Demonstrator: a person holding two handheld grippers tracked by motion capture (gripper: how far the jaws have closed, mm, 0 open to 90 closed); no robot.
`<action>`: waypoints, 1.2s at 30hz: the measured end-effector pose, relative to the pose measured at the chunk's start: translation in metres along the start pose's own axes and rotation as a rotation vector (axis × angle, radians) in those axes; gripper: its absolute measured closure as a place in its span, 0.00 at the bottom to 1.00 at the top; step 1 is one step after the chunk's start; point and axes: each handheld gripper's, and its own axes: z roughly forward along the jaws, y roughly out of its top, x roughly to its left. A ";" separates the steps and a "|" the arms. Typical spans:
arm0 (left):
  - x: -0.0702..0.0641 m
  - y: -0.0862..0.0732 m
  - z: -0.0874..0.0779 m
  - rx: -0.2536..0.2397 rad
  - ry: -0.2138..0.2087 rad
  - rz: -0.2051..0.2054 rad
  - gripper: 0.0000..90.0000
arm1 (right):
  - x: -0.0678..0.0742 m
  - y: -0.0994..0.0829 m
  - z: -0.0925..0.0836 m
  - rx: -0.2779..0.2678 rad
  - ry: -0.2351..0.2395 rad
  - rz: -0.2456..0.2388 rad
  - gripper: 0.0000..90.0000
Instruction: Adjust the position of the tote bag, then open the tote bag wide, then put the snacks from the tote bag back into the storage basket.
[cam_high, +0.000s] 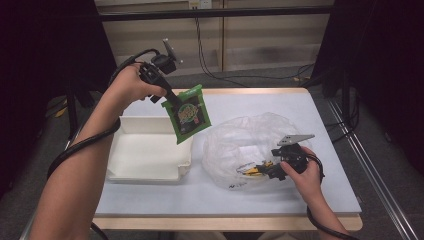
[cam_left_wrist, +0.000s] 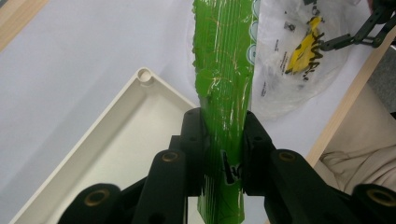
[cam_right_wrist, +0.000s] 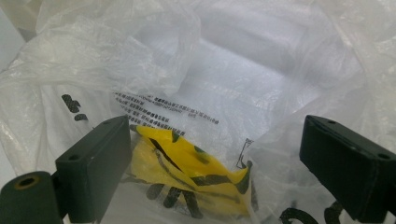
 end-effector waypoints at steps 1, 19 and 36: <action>0.000 -0.001 0.000 0.003 -0.005 -0.002 0.84 | 0.000 0.000 -0.001 -0.001 0.003 0.001 0.10; 0.007 -0.017 -0.003 0.027 0.008 0.015 0.84 | 0.003 0.002 0.001 0.003 0.002 0.004 0.10; 0.017 -0.029 0.002 0.024 0.011 -0.018 0.84 | 0.002 0.003 0.000 -0.010 0.005 0.004 0.10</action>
